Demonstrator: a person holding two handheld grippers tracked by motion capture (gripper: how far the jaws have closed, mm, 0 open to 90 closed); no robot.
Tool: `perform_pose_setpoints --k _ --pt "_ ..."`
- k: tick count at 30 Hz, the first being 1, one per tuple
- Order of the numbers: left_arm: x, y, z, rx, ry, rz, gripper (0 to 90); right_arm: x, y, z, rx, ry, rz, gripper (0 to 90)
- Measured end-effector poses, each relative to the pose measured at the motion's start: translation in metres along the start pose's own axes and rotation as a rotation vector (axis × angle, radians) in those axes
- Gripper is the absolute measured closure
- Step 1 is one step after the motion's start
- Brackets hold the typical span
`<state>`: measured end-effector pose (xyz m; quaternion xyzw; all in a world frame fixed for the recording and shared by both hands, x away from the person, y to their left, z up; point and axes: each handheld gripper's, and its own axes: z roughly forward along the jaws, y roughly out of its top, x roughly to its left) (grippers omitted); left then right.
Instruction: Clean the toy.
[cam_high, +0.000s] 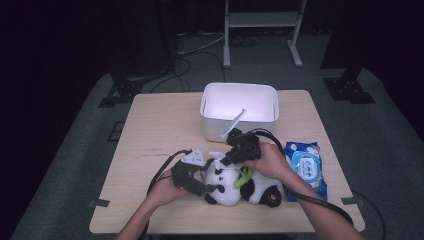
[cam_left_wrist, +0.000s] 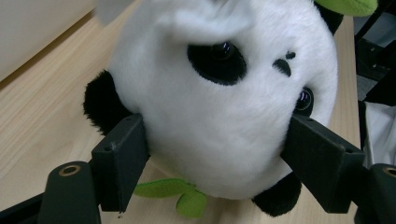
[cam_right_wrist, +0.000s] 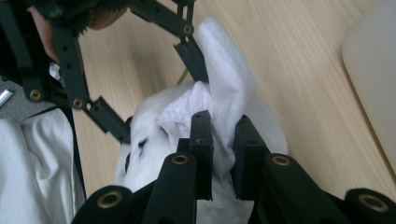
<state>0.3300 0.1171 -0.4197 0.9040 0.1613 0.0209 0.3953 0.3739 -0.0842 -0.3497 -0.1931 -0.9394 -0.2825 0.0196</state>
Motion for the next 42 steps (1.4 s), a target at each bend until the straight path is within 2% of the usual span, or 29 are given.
perform_pose_setpoints --k 6,9,14,22,28,42 --pt "-0.002 0.0 0.0 0.016 0.011 0.017 22.6 -0.004 0.012 0.012 0.008 0.01 -0.004 79.8" --pt "-0.001 0.0 0.0 0.01 0.007 0.01 22.6 -0.007 0.01 0.011 0.007 0.007 0.008 79.7" --pt "-0.001 0.0 0.0 0.007 0.009 0.004 22.6 -0.011 0.0 0.001 0.001 -0.018 0.028 79.7" --pt "0.001 0.0 0.0 0.011 0.007 0.001 22.2 -0.012 -0.027 -0.02 -0.009 -0.04 0.057 79.4" --pt "0.002 0.0 -0.002 0.011 0.001 0.003 21.7 -0.006 -0.039 -0.029 -0.023 -0.044 0.069 78.7" --pt "0.007 -0.003 -0.014 -0.006 0.012 -0.011 20.5 0.022 -0.03 -0.025 -0.035 -0.018 -0.004 78.6"
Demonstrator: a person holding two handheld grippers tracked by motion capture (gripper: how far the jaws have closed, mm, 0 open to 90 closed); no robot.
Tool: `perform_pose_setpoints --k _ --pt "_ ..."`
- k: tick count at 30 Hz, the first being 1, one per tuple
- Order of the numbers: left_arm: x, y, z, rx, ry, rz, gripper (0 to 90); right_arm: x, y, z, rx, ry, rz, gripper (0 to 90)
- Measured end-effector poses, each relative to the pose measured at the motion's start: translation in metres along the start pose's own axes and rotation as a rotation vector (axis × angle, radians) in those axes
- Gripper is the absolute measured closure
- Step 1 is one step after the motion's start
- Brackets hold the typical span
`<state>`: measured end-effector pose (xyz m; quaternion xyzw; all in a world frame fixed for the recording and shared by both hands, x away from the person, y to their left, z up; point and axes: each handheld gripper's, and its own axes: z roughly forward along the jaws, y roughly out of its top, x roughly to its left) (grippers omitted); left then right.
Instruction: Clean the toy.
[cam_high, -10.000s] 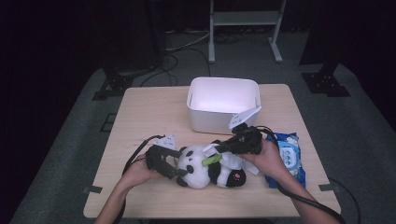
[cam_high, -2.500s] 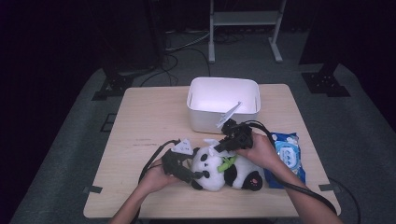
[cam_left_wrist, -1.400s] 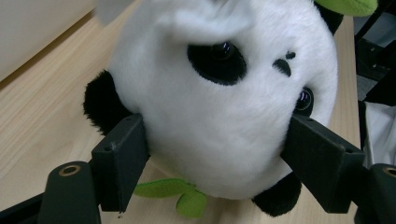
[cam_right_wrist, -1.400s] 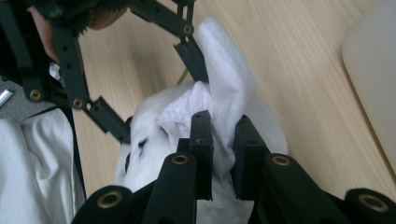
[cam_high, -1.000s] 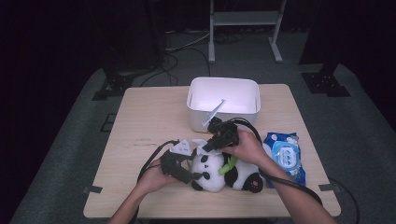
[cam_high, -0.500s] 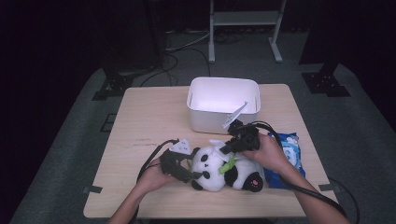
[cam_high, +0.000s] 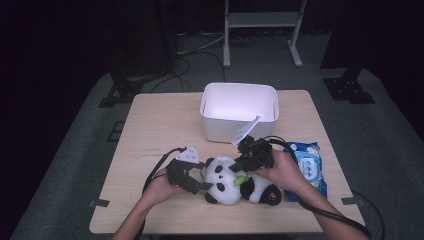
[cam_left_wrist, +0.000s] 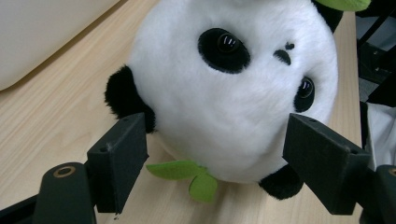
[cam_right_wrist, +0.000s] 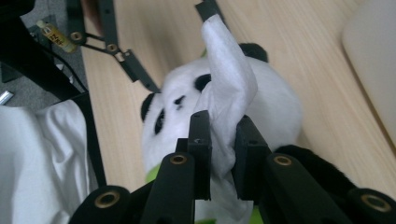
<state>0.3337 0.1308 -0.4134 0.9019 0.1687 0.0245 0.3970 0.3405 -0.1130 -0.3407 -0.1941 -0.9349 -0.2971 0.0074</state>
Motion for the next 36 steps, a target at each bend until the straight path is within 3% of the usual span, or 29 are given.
perform_pose_setpoints --k 9,13,22,36 --pt "0.0 0.0 -0.001 0.001 0.009 0.009 19.9 0.023 -0.002 0.005 0.007 0.017 -0.055 78.5" --pt "0.0 0.0 -0.001 -0.001 0.008 0.008 19.9 0.025 -0.009 0.004 0.005 0.025 -0.045 78.6" --pt "-0.001 0.0 0.001 0.009 0.005 0.009 19.9 0.013 -0.015 0.009 0.0 -0.004 -0.021 78.8" --pt "-0.002 0.0 0.002 0.008 0.0 0.015 19.9 -0.007 -0.003 0.017 0.003 -0.032 0.004 79.4"
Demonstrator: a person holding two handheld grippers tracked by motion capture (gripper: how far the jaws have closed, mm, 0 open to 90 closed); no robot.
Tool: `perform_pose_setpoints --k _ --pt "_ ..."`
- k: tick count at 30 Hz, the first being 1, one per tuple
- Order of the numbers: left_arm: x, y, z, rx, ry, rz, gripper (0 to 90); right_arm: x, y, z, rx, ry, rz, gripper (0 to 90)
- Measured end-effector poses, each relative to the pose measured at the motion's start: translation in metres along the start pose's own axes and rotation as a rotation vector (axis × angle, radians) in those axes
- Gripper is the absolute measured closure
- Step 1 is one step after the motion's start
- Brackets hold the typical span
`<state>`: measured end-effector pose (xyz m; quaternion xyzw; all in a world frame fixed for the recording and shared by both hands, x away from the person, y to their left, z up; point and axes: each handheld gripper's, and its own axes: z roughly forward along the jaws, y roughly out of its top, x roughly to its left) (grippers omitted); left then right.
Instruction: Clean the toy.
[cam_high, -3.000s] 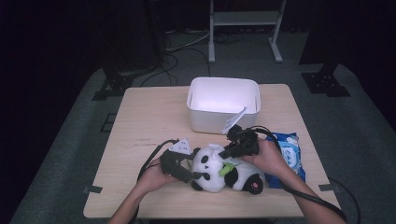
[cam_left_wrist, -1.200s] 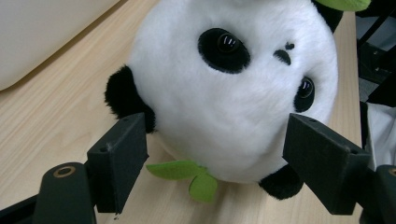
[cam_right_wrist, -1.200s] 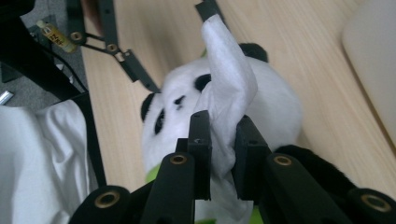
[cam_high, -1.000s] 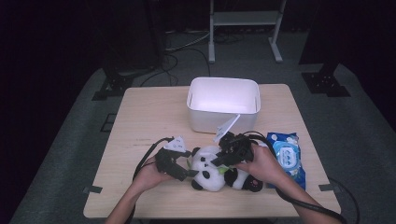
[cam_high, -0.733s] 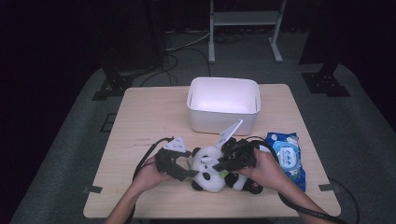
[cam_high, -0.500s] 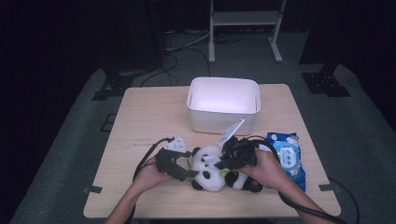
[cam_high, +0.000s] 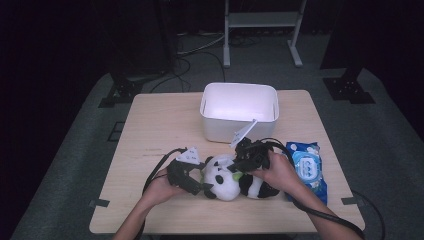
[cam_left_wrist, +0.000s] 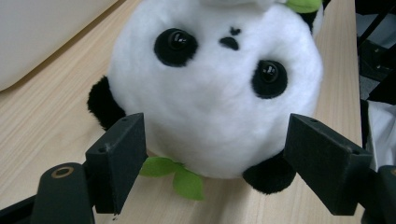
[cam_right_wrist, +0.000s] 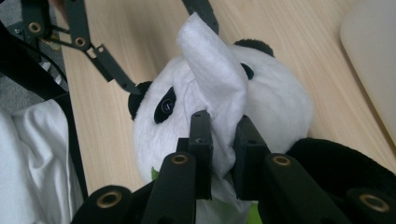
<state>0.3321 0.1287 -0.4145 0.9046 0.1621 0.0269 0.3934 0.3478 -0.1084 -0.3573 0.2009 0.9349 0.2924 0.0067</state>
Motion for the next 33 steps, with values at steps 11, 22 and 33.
perform_pose_setpoints --k 11,22,33 --pt "0.0 0.001 0.007 -0.003 0.002 0.009 20.0 -0.015 0.005 0.003 -0.021 -0.014 0.025 79.5" --pt "-0.001 0.001 0.011 -0.006 0.004 0.015 21.6 0.005 0.005 -0.004 -0.041 -0.009 -0.009 79.4" --pt "0.001 0.0 0.012 -0.016 -0.001 0.01 21.5 0.027 0.012 0.011 -0.024 0.058 -0.071 79.4"
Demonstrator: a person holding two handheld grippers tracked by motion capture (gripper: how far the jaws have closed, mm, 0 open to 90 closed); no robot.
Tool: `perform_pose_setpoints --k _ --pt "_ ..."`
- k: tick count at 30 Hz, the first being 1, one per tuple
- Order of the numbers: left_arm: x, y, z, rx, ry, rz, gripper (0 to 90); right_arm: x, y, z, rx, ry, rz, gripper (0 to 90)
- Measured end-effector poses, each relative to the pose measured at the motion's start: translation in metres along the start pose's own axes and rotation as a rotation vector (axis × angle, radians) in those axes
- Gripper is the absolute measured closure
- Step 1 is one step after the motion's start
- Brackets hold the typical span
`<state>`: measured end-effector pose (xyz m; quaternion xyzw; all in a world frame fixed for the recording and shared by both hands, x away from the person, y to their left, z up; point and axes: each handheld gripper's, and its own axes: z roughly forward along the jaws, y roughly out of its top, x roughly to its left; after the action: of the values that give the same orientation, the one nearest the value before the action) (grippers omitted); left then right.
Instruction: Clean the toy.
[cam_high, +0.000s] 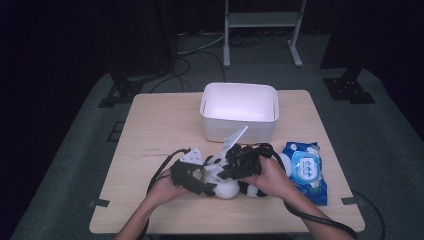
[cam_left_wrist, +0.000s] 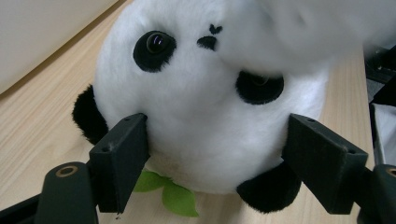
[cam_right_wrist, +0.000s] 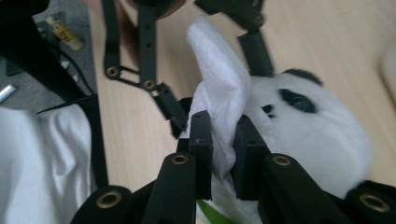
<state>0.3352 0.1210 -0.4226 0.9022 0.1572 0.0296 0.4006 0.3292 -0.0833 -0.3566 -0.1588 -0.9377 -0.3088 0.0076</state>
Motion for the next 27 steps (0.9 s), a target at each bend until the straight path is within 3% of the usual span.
perform_pose_setpoints --k 4,7,13,27 --pt "-0.001 0.0 0.0 0.002 -0.002 0.003 20.7 0.005 -0.005 0.005 0.039 0.028 -0.007 79.4" --pt "-0.001 0.0 0.001 0.004 0.0 0.001 20.3 0.005 -0.007 0.005 0.035 0.034 0.01 79.5" --pt "0.0 -0.001 0.001 0.0 -0.001 -0.003 20.1 0.007 -0.001 0.013 0.038 0.042 -0.012 79.4" --pt "0.0 0.0 0.001 0.006 0.005 -0.005 19.7 -0.009 -0.009 -0.028 -0.057 -0.025 0.036 79.4"
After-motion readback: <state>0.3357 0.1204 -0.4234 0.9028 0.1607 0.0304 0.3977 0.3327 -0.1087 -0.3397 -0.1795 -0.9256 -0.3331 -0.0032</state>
